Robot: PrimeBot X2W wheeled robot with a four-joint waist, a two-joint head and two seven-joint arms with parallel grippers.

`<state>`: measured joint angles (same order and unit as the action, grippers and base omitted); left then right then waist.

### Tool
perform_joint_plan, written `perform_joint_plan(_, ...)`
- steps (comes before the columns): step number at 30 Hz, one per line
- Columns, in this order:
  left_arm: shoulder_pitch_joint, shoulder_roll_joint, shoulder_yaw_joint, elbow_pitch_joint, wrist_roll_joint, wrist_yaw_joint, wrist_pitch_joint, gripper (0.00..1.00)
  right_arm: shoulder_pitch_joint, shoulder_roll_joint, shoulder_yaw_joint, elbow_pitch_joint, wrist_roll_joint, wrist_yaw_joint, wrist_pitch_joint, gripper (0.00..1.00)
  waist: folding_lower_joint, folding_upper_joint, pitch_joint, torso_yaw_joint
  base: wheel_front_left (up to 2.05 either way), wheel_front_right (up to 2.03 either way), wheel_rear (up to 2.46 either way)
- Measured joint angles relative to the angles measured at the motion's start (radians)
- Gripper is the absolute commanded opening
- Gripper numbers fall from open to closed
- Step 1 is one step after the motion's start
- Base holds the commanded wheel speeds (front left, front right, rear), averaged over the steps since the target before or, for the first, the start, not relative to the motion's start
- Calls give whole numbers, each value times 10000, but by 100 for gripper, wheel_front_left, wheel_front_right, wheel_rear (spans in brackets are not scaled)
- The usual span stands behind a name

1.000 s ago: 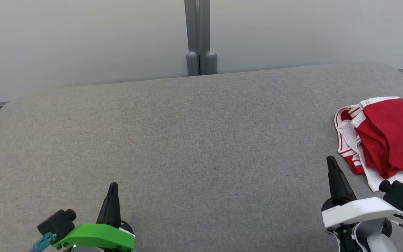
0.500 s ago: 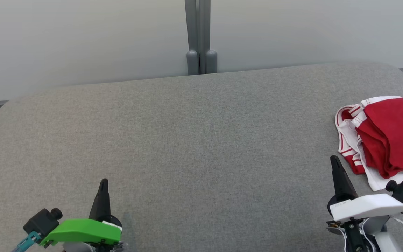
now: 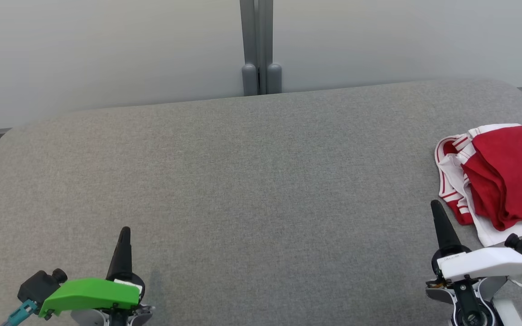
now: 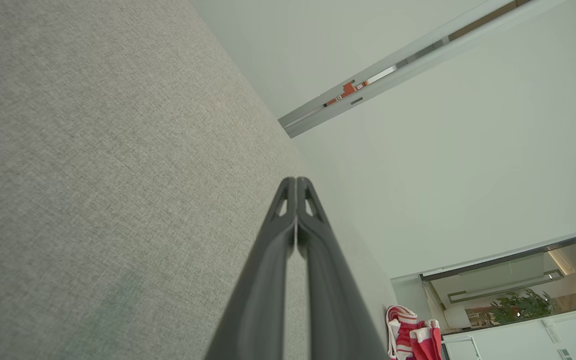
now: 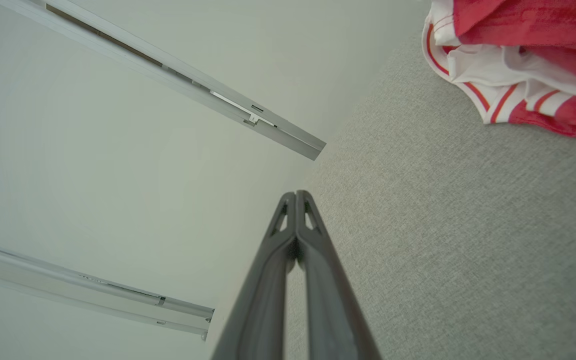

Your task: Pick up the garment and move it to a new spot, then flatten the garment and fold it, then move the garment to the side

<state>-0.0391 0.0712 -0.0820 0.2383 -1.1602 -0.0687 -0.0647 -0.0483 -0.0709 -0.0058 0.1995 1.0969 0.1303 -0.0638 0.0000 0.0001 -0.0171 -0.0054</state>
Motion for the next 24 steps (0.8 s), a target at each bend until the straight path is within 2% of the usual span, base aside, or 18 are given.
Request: perform_joint_plan(24,-254,10,685,15,-2015,-249,635,0,-205,-6,-320,182,2249,0,629,0,0,0,72,19,0,0,0)
